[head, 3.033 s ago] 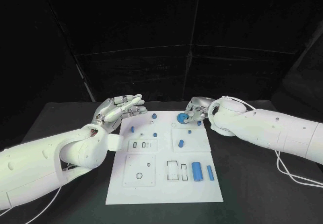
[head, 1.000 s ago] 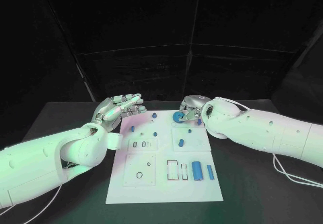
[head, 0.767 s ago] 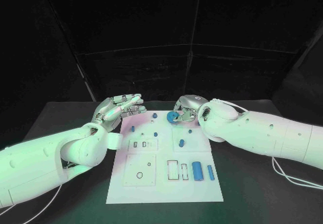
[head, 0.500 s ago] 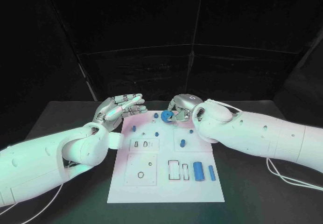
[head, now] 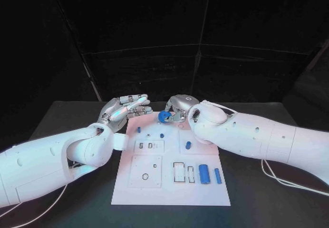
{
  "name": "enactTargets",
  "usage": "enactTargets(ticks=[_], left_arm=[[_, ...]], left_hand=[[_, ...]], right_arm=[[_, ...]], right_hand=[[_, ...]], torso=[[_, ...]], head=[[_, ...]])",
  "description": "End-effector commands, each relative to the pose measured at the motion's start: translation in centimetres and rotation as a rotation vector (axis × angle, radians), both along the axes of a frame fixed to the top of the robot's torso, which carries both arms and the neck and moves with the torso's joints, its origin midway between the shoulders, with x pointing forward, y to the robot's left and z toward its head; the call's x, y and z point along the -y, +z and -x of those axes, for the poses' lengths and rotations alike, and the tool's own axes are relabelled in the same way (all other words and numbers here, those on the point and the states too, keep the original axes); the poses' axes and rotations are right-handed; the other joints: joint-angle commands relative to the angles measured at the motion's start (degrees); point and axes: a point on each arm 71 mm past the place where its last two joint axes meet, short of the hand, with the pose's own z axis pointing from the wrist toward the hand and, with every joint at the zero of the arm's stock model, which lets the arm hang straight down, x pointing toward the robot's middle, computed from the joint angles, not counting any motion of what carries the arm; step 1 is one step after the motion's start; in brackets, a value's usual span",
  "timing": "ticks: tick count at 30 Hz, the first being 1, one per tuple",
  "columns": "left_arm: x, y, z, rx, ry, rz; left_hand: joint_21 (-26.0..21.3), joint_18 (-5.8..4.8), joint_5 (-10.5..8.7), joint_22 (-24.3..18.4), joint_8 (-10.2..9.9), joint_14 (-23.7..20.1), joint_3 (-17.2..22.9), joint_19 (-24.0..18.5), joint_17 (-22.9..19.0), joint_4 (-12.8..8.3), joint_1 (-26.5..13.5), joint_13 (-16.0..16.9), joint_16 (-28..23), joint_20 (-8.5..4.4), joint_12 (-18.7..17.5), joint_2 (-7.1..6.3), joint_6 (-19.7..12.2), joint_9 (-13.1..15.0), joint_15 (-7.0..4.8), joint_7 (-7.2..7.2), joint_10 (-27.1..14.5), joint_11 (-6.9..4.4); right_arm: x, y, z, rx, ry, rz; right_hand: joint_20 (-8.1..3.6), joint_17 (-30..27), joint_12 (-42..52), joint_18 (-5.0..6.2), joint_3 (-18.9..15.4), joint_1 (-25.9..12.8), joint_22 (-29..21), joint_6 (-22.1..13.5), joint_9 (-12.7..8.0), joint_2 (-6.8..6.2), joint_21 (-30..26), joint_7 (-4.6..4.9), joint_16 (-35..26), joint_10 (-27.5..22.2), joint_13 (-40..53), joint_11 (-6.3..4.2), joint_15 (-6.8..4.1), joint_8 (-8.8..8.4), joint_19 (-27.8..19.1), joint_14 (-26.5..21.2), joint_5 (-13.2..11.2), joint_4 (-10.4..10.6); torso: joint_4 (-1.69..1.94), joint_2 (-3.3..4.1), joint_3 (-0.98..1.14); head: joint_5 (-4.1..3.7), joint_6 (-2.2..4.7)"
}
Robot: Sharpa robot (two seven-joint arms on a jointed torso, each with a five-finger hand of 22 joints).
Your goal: Assemble the parts on the task board
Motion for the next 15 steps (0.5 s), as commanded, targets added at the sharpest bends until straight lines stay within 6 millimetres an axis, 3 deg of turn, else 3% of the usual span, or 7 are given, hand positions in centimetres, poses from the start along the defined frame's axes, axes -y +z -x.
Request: enactTargets(ticks=[1, 10, 15], left_arm=[[0.2, 0.2, 0.0, 0.007, -0.011, 0.008], [0.2, 0.2, -0.1, 0.008, -0.009, 0.007], [0.2, 0.2, -0.1, 0.009, -0.006, 0.006]], left_hand=[[-0.41, 0.69, 0.11, -0.1, -0.22, -0.16, -0.02, -0.19, -0.03, -0.47, 0.11, -0.1, -0.37, 0.1, -0.26, 0.49, 0.25, -0.09, -0.12, 1.91, 0.03, 0.21], [-0.41, 0.69, 0.11, -0.1, -0.22, -0.16, -0.02, -0.19, -0.03, -0.47, 0.11, -0.1, -0.37, 0.1, -0.26, 0.49, 0.25, -0.09, -0.12, 1.91, 0.03, 0.21], [-0.41, 0.69, 0.11, -0.1, -0.22, -0.16, -0.02, -0.19, -0.03, -0.47, 0.11, -0.1, -0.37, 0.1, -0.26, 0.49, 0.25, -0.09, -0.12, 1.91, 0.03, 0.21]], right_arm=[[-0.5, -0.1, 0.0, 0.0, 0.013, 0.014], [-1.5, -0.6, 0.1, -0.018, 0.03, 0.023], [-1.9, -0.9, 0.1, -0.026, 0.035, 0.027]], right_hand=[[-0.14, 5.08, 0.23, -0.6, 0.19, -0.55, 0.05, 0.45, 0.01, -0.2, 0.39, 0.07, 0.17, 0.25, 2.26, 0.09, -0.22, -0.06, 0.18, 4.08, -0.04, 0.11], [-0.14, 5.08, 0.23, -0.6, 0.19, -0.55, 0.05, 0.45, 0.01, -0.2, 0.39, 0.07, 0.17, 0.25, 2.26, 0.09, -0.22, -0.06, 0.18, 4.08, -0.04, 0.11], [-0.13, 5.06, 0.5, -0.6, 0.19, -0.67, 0.08, 0.46, -0.01, -0.29, 0.4, 0.07, 0.16, 0.48, 2.59, 0.1, -0.21, -0.13, 0.19, 4.08, -0.17, 0.16]], torso=[[-0.07, 0.01, 0.13], [-0.05, 0.0, 0.09], [-0.27, 0.01, 0.09]], head=[[0.34, -0.09], [0.59, -0.22], [0.88, -0.3]])
